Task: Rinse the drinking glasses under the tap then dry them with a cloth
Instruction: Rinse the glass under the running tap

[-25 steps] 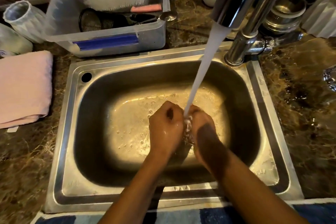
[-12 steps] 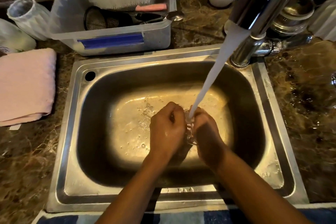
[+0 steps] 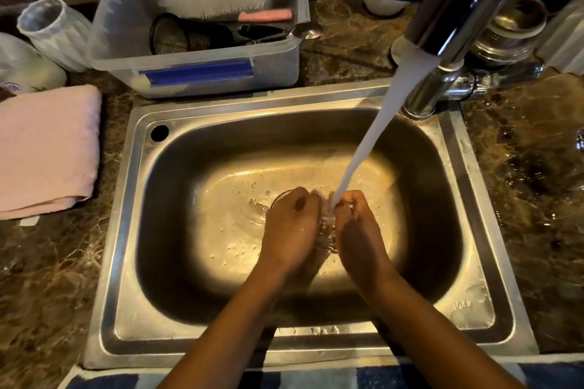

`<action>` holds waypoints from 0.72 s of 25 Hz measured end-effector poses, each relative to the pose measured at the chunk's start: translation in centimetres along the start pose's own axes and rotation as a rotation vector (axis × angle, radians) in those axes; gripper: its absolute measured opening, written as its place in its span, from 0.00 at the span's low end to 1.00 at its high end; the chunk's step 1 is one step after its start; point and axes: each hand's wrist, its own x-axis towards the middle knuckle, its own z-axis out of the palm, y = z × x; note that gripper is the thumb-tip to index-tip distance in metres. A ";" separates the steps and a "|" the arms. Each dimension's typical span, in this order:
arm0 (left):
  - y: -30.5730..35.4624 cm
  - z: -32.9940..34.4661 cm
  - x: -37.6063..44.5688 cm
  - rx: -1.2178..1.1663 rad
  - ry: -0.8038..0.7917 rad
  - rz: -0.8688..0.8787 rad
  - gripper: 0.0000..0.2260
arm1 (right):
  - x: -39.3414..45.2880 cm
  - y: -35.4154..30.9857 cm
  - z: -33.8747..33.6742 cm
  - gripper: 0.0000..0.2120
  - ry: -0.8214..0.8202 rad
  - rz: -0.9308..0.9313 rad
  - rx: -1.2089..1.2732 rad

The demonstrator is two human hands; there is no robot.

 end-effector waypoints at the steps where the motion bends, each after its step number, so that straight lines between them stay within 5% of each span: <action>1: -0.5 0.2 -0.1 0.109 0.127 0.181 0.09 | 0.6 -0.1 -0.2 0.10 -0.052 0.119 0.067; 3: -1.0 0.4 -0.1 0.063 0.185 0.252 0.08 | 0.9 -0.6 -0.3 0.09 -0.051 0.126 0.092; 5: -0.3 -0.1 0.2 -0.222 0.010 -0.078 0.14 | 0.4 -0.6 -0.1 0.03 0.060 -0.192 -0.119; 8: 0.8 -1.0 0.3 -0.563 -0.315 -0.511 0.21 | 0.0 0.4 0.0 0.11 0.053 -0.433 -0.334; 11: 0.0 -0.7 0.4 -0.690 -0.339 -0.469 0.20 | 0.1 -0.3 -0.6 0.02 0.132 -0.234 -0.172; 14: -0.7 -0.7 0.8 -0.843 -0.319 -0.444 0.18 | -0.9 -0.9 -0.8 0.10 0.348 -0.476 -0.415; 18: -0.7 0.4 0.8 -0.784 -0.283 -0.369 0.12 | -0.7 -0.6 0.1 0.10 -0.042 -0.265 -0.370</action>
